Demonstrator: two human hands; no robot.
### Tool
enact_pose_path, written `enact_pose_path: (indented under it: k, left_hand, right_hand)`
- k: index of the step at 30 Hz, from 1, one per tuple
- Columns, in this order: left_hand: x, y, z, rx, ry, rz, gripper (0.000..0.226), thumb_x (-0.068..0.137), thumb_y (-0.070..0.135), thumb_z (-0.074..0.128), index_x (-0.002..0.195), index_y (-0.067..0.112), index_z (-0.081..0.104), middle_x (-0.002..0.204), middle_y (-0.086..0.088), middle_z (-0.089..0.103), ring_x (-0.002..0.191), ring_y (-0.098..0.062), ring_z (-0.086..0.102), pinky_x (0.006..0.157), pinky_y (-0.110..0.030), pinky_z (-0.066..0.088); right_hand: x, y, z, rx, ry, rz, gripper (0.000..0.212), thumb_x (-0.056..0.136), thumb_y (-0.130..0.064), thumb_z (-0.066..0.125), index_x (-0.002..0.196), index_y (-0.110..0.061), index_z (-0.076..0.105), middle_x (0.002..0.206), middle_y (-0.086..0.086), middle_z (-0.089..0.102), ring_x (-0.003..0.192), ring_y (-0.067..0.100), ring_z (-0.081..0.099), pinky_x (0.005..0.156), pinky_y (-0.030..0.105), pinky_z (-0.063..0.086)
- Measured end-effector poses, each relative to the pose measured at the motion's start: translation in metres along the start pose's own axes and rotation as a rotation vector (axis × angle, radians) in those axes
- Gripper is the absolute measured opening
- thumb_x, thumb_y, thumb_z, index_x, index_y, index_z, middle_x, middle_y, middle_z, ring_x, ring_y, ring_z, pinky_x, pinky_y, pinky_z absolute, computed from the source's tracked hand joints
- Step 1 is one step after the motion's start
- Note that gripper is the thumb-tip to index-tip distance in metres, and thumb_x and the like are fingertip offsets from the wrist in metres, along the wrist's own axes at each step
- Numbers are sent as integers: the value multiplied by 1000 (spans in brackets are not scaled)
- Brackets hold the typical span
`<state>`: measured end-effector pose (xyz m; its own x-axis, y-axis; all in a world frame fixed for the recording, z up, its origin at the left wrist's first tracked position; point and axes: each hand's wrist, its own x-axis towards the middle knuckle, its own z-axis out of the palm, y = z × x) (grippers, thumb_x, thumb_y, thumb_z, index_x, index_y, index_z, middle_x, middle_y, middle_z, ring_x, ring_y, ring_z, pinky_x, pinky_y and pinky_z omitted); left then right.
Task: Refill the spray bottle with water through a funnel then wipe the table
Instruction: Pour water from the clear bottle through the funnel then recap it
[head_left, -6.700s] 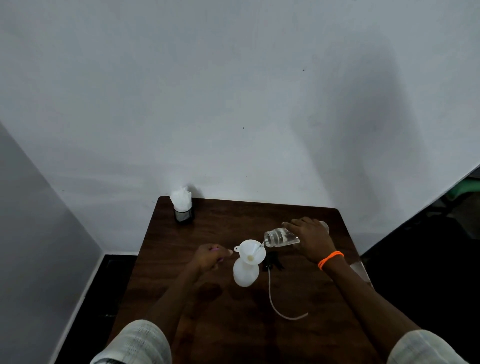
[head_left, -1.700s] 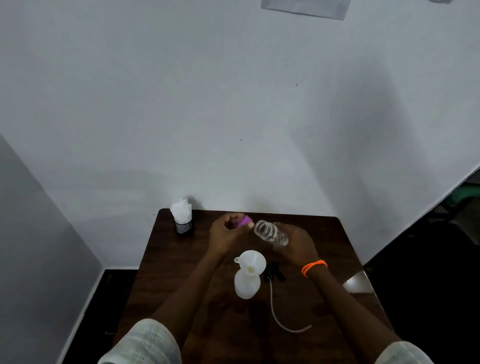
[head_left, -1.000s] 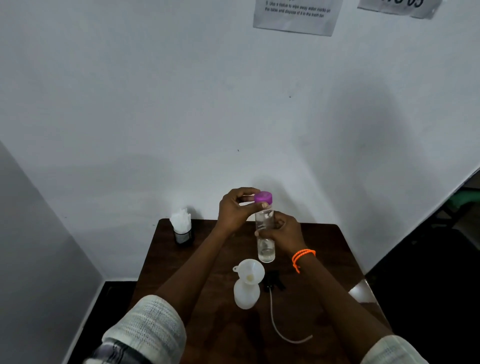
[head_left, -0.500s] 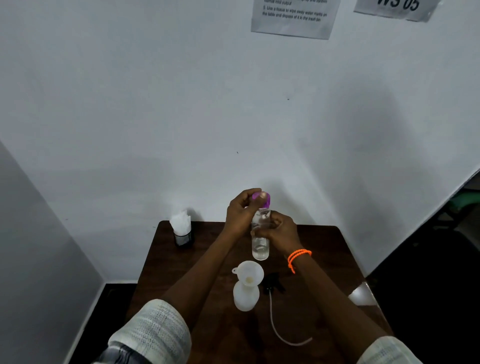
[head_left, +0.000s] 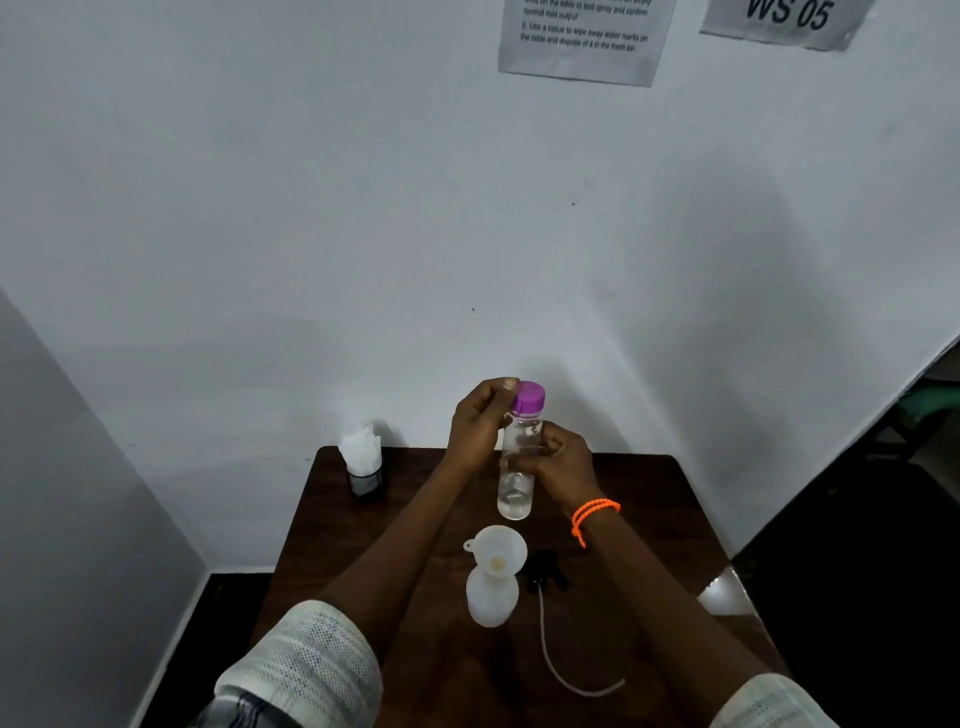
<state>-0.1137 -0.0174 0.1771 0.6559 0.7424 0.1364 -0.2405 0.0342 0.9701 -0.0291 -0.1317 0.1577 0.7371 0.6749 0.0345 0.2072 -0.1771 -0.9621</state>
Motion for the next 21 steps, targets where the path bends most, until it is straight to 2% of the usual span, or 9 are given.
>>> enact_pose_path:
  k: [2, 5, 8, 10, 11, 13, 16, 18, 21]
  left_hand:
    - [-2, 2, 1, 35, -22, 18, 23, 93, 31, 71, 111, 17, 73, 109, 0, 76, 103, -15, 70, 93, -37, 56]
    - [-3, 3, 1, 100, -29, 63, 29, 83, 23, 82, 110, 23, 71, 104, 3, 76, 99, -11, 71, 85, -23, 55]
    - [0, 2, -1, 50, -6, 1, 38, 85, 23, 80, 120, 19, 67, 101, -1, 78, 96, -14, 73, 88, -30, 57]
    - [1, 0, -2, 54, 19, -28, 38, 88, 27, 77, 123, 16, 64, 95, 0, 78, 93, -14, 74, 92, -39, 58]
    - [1, -1, -3, 57, 33, -32, 36, 90, 28, 76, 121, 16, 64, 92, 0, 78, 91, -15, 74, 93, -42, 58]
    - [1, -2, -2, 45, 60, -25, 27, 92, 31, 73, 113, 17, 65, 88, -1, 77, 87, -18, 73, 93, -49, 58]
    - [3, -2, -2, 34, 74, 15, 5, 99, 21, 63, 100, 18, 67, 89, -4, 73, 83, -20, 69, 92, -56, 56]
    - [4, -2, -1, 16, 71, 13, 12, 102, 19, 58, 98, 16, 69, 94, -5, 73, 89, -20, 68, 93, -56, 55]
    - [2, 1, 0, 6, 22, 14, 26, 100, 34, 61, 107, 12, 72, 107, -8, 75, 102, -24, 70, 96, -51, 55]
  right_hand:
    - [0, 0, 1, -1, 5, -1, 48, 48, -23, 91, 94, -20, 78, 89, 0, 79, 86, 20, 76, 86, 49, 61]
    - [-2, -3, 2, -14, 8, -8, 39, 54, -14, 91, 90, -19, 78, 87, 0, 79, 85, 18, 76, 84, 44, 61]
    - [-2, -5, 2, 0, 8, 8, 36, 56, -11, 91, 88, -20, 78, 86, 0, 79, 83, 17, 76, 83, 41, 62]
    - [-1, -6, 1, 15, 15, 28, 42, 50, -20, 91, 90, -19, 78, 88, 2, 79, 84, 19, 76, 83, 42, 62]
    - [-1, -5, 1, 21, 19, 44, 46, 48, -24, 90, 91, -18, 78, 89, 3, 78, 85, 20, 76, 84, 43, 62]
    - [-1, -4, 0, 41, 13, 68, 43, 51, -17, 92, 92, -17, 78, 91, 5, 78, 86, 23, 76, 85, 46, 62]
    - [0, -3, 1, 42, 10, 75, 46, 49, -18, 92, 92, -18, 78, 91, 4, 78, 86, 23, 76, 85, 47, 62]
    - [-1, -4, 2, 33, 8, 58, 51, 44, -28, 90, 92, -19, 78, 91, 2, 78, 86, 21, 76, 85, 46, 62]
    - [0, -5, 3, 21, 4, 41, 53, 43, -32, 89, 94, -21, 78, 91, 0, 79, 86, 18, 76, 85, 45, 62]
